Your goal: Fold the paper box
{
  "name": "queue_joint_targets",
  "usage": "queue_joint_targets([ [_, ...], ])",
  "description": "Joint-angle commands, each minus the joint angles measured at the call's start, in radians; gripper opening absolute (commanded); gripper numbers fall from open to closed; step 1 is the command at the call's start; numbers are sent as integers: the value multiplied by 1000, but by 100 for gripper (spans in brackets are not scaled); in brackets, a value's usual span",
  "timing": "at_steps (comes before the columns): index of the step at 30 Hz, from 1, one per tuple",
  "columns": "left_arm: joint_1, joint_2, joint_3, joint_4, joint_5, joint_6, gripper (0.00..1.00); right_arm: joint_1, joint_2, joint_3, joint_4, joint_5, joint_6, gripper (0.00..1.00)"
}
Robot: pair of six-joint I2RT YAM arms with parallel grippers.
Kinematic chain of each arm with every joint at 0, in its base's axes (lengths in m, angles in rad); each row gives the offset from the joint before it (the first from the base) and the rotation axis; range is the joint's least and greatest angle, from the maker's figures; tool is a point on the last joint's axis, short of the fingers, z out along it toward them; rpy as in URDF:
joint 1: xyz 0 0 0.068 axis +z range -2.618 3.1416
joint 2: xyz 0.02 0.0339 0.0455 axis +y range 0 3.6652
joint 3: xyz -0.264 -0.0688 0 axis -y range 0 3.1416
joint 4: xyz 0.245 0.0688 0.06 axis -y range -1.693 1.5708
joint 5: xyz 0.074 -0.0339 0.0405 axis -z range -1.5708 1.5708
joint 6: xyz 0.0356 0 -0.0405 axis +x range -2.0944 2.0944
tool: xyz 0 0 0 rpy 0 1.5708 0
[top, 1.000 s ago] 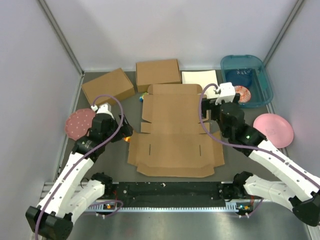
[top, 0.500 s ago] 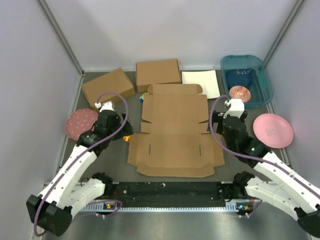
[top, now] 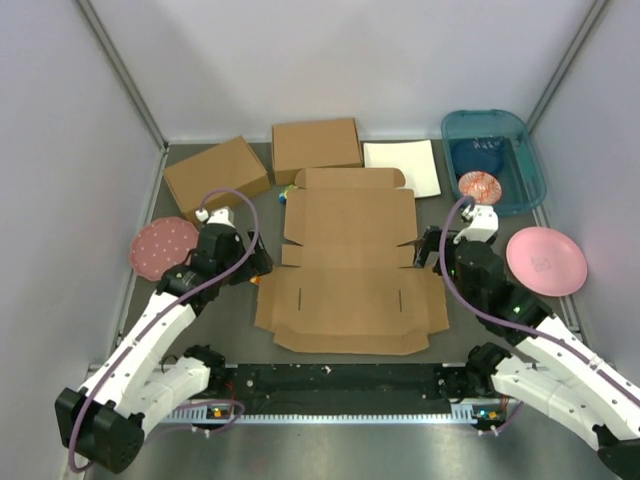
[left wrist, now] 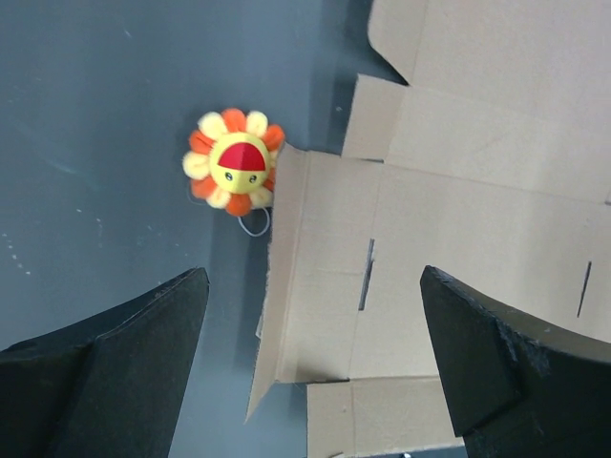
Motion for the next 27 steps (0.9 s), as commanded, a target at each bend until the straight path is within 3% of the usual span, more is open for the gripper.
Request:
queue_joint_targets([
  [1,2,-23,-47,44,104,13,98,4,14,30,-34,-97,20,99],
  [7,2,-66,-153,64,112,-14,97,4,27,-13,-39,-165,46,99],
  [20,2,-37,-164,65,20,-108,96,4,40,-51,-36,-223,76,99],
  [27,2,11,-153,15,-134,-180,99,4,52,-48,-48,-180,89,99],
])
